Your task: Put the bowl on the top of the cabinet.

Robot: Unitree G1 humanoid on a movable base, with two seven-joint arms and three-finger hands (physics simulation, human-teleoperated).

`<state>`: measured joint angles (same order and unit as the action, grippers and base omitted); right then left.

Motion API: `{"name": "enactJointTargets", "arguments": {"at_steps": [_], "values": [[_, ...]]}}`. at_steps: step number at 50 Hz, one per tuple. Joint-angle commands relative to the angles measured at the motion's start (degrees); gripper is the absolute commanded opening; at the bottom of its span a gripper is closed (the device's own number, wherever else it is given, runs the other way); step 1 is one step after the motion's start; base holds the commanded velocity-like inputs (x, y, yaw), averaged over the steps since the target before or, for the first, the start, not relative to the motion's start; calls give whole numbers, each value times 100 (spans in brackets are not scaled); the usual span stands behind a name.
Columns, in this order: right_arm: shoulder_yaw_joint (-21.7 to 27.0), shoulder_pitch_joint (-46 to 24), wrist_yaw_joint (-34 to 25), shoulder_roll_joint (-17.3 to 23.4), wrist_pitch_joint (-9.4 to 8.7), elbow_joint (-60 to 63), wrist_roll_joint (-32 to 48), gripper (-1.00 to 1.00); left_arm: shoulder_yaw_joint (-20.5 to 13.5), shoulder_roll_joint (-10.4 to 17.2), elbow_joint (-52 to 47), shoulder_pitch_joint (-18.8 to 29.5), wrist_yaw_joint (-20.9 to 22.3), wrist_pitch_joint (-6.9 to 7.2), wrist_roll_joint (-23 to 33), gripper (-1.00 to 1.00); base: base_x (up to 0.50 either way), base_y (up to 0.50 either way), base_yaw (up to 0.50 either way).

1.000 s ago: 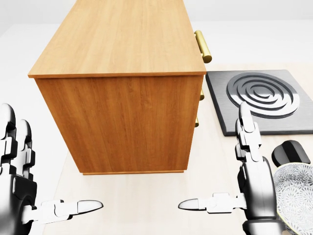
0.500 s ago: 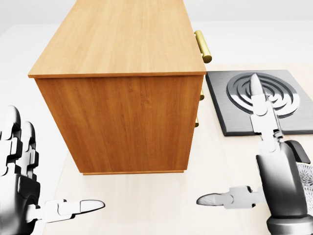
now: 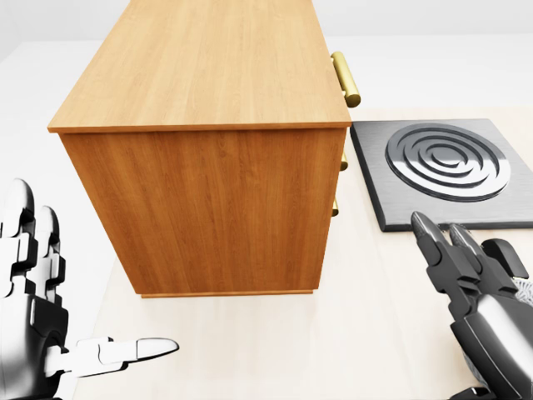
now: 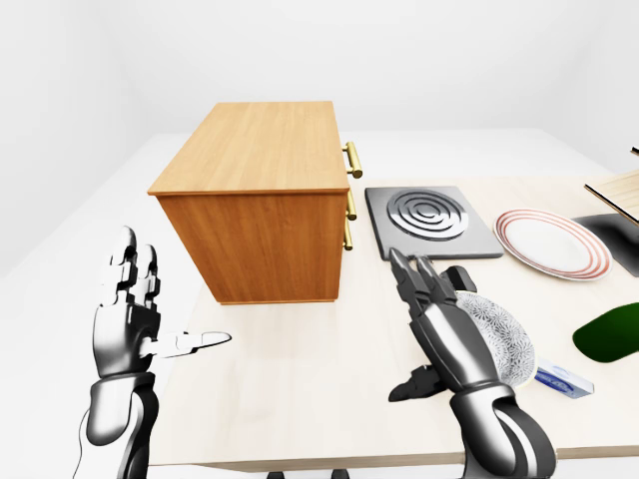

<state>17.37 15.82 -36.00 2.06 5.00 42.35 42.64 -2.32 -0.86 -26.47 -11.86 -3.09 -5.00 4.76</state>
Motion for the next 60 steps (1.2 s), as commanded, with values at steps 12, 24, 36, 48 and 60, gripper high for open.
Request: {"name": "enactJointTargets", "arguments": {"at_steps": [12,24,36,48,60], "values": [[1520,494,-400,-323,0,-655,674,100,29,0,-12,-18,-2,0,22,100,0,0,0],[1783,518,-400,-380,0,-953,947,100,42,7,71,-18,-7,0,33,100,0,0,0],[1683,523,-228,-308,0,-1268,1225,100,44,7,116,-9,-8,0,37,100,0,0,0],[1370,465,391,-66,0,-1999,1725,100,34,10,218,-7,-4,0,27,100,0,0,0],[1177,390,693,166,0,-2405,1915,100,35,9,212,10,-5,0,30,100,0,0,0]]}}
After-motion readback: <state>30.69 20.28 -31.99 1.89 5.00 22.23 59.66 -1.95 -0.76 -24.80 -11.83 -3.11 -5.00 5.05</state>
